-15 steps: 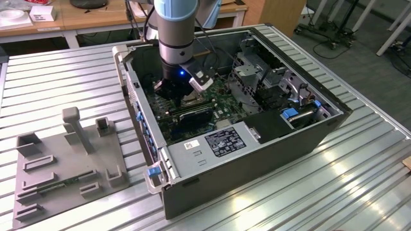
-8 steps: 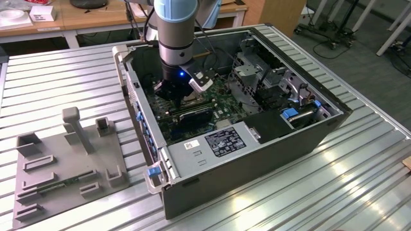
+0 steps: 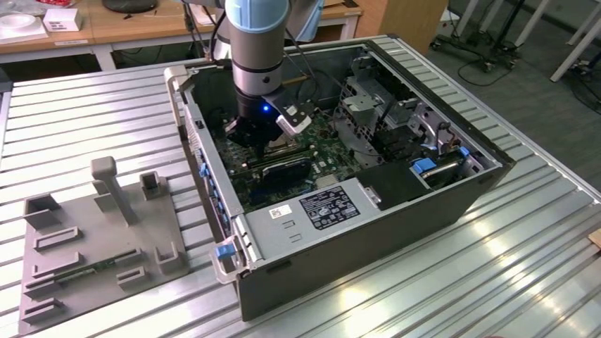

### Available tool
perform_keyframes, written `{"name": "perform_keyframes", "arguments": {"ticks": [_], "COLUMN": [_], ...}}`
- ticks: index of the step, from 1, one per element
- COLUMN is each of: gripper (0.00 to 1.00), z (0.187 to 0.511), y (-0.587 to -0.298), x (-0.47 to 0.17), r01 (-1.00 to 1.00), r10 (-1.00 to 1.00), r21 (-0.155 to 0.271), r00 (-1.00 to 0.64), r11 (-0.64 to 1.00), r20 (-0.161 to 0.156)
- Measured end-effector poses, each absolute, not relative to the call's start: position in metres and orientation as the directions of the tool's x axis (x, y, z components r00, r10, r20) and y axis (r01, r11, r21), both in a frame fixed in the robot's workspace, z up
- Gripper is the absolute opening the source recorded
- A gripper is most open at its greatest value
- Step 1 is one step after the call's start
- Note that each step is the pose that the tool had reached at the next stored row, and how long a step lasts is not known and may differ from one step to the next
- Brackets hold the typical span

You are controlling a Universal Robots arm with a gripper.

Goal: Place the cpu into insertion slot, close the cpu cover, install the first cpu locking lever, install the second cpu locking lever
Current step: 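Install the second cpu locking lever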

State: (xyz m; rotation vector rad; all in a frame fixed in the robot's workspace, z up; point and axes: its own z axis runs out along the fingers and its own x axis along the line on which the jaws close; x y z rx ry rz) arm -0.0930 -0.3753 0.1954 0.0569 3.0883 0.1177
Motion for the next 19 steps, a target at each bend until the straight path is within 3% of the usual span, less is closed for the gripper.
{"name": "perform_keyframes", "arguments": {"ticks": [19], "gripper": [0.11], "z": [0.207], "y": [-0.375], "x": [-0.093], "r01": [0.035], "r10": [0.039], "r21": [0.077], "r00": [-0.998], "r11": [0.996], "r20": [-0.049]}}
